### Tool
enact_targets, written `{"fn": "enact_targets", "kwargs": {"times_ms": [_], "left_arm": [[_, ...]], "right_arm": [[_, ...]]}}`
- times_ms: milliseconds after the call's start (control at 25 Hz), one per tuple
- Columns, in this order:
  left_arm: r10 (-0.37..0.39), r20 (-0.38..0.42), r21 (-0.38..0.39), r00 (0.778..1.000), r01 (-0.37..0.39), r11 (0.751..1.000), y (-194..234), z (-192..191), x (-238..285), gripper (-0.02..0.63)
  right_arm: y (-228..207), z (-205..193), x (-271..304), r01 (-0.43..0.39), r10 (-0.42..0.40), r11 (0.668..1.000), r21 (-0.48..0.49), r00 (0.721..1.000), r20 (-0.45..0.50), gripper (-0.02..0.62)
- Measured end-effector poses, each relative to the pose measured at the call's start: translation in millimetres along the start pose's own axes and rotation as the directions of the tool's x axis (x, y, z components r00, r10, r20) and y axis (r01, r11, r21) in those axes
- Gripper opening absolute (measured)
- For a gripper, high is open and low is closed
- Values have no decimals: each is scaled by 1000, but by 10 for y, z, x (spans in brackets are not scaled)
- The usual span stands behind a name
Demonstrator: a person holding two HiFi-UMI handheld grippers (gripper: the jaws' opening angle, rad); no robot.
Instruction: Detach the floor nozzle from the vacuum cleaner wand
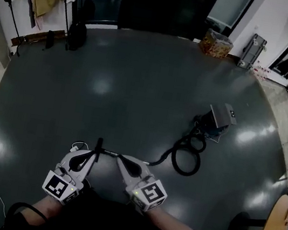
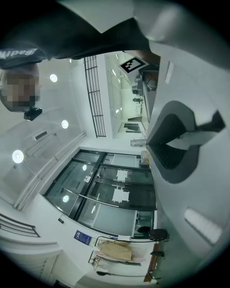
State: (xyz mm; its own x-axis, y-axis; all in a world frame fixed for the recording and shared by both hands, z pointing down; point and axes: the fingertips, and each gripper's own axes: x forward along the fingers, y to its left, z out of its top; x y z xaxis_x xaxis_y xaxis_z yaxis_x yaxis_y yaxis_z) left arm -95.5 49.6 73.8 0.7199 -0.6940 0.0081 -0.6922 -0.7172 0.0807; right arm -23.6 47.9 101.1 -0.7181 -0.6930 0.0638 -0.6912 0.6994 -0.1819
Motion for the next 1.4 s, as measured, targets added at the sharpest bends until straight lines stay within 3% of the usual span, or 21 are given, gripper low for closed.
{"fn": "enact_targets", "kwargs": {"times_ms": [240,400,560,920,1120,1400], "left_arm": [[-16,-8,3,1000,16,1000,813,-28,-50,0],[-15,-29,-30,999,14,999,1114,-169,69,0],[-7,-64,-44,998,4,999,1203,-370,189,0],[28,-101,-7,994,-29,1000,1160,-814,707,0],[40,-142,11,989,-39,999,1249,-1331,1030,0],[-17,-237,51,971,30,998,1392,-2453,1421,2]], "right_arm": [[0,2,583,60,-61,998,-24,998,-30,0],[-175,-19,743,104,-105,994,-25,994,-19,0],[-470,-254,694,161,-160,987,8,984,-74,-2],[-1319,-823,684,140,-133,988,65,985,-107,0],[-1746,-1325,757,144,-129,985,99,981,-143,0],[-2197,-2331,966,154,-135,984,94,974,-184,3]]}}
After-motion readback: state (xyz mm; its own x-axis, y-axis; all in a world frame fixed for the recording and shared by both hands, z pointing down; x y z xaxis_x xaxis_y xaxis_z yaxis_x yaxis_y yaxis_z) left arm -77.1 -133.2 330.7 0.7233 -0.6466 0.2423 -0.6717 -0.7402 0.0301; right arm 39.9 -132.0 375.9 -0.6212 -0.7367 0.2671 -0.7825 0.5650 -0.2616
